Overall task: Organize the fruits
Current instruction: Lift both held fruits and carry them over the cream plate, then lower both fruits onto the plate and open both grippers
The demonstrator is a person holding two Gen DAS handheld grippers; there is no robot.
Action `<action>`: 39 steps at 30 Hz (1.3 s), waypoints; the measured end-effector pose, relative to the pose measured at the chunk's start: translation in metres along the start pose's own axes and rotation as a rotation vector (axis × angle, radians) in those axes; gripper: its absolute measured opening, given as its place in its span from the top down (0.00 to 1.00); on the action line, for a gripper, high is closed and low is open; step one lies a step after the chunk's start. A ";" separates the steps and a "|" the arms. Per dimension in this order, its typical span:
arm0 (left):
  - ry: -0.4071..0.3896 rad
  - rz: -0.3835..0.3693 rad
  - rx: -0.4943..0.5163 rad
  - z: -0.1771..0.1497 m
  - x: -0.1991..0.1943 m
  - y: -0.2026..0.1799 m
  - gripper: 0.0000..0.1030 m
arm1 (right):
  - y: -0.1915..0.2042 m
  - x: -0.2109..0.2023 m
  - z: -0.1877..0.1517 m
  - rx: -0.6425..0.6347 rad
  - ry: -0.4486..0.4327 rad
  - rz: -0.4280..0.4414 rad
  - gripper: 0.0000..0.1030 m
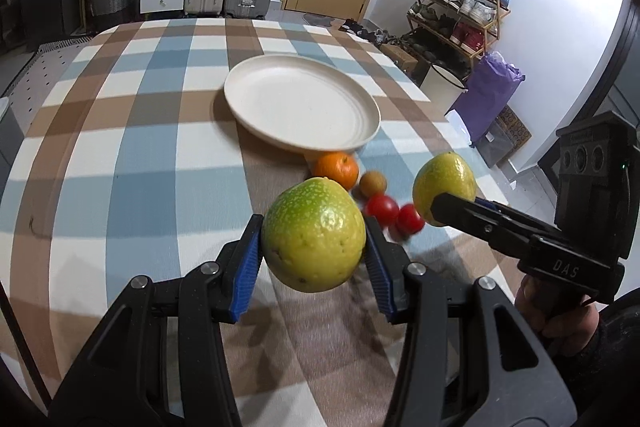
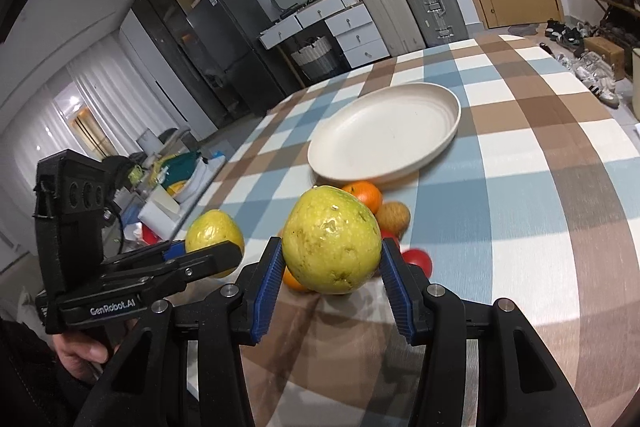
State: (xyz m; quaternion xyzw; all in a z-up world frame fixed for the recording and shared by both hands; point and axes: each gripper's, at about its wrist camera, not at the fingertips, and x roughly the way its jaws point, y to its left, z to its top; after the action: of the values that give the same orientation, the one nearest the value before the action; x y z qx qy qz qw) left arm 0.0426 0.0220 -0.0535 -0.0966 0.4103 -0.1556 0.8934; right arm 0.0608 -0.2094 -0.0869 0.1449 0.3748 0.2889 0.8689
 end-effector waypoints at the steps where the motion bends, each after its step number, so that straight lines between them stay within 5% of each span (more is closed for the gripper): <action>1: 0.000 -0.001 -0.001 0.006 0.002 0.000 0.56 | -0.002 0.000 0.003 0.007 -0.003 0.011 0.53; 25: 0.033 -0.020 -0.012 0.127 0.077 0.012 0.56 | -0.028 0.044 0.096 0.005 0.028 0.068 0.53; 39: 0.081 -0.029 -0.028 0.174 0.149 0.027 0.56 | -0.059 0.092 0.134 0.009 0.099 0.006 0.52</action>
State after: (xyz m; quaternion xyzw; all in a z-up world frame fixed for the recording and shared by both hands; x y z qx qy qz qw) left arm 0.2722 0.0016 -0.0539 -0.1086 0.4467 -0.1663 0.8724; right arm 0.2331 -0.2045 -0.0764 0.1356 0.4181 0.2964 0.8479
